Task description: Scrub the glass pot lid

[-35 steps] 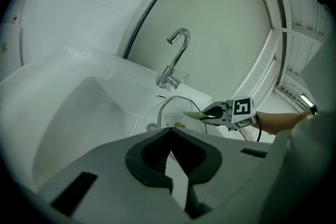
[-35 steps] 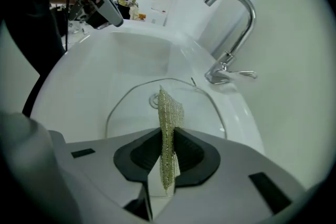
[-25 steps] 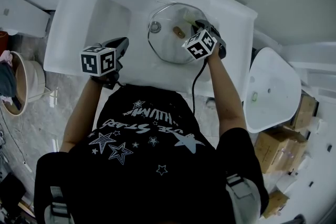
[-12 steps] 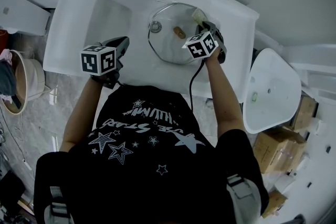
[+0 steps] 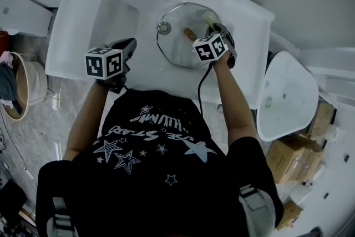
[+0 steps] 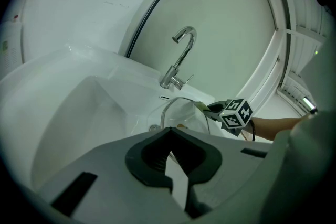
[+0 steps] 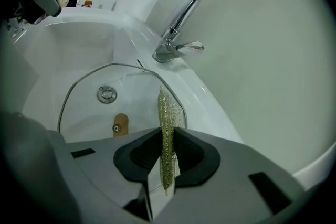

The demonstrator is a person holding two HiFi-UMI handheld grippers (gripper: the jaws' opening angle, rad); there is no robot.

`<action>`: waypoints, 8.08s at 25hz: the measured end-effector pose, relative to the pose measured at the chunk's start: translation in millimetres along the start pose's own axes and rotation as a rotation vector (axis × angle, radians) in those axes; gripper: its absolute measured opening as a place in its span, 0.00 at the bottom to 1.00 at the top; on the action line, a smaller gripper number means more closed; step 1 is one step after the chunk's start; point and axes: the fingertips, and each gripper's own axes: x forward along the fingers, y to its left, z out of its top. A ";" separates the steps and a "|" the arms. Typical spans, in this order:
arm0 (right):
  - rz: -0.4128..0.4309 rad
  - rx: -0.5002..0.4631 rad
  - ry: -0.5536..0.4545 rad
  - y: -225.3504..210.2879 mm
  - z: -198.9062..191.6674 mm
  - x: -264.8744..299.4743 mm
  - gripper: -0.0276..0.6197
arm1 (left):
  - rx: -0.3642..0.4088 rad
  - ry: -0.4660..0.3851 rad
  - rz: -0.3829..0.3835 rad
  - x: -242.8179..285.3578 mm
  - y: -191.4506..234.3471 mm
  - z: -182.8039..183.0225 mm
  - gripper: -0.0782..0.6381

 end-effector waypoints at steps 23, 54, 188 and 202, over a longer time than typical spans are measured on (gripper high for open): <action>0.292 -0.260 -0.048 86.2 -6.7 6.7 0.15 | -0.012 0.007 0.002 -3.7 1.1 -9.8 0.12; 0.660 -0.322 0.052 161.5 -60.9 -38.2 0.16 | -0.001 0.027 -0.022 -5.2 -10.6 -21.2 0.12; 0.714 -0.007 0.236 191.3 -67.1 -41.0 0.17 | -0.011 0.091 -0.081 -19.0 15.3 -35.5 0.12; 0.656 0.225 0.120 174.8 -36.5 -51.5 0.15 | 0.035 0.126 -0.135 -20.0 27.7 -33.4 0.12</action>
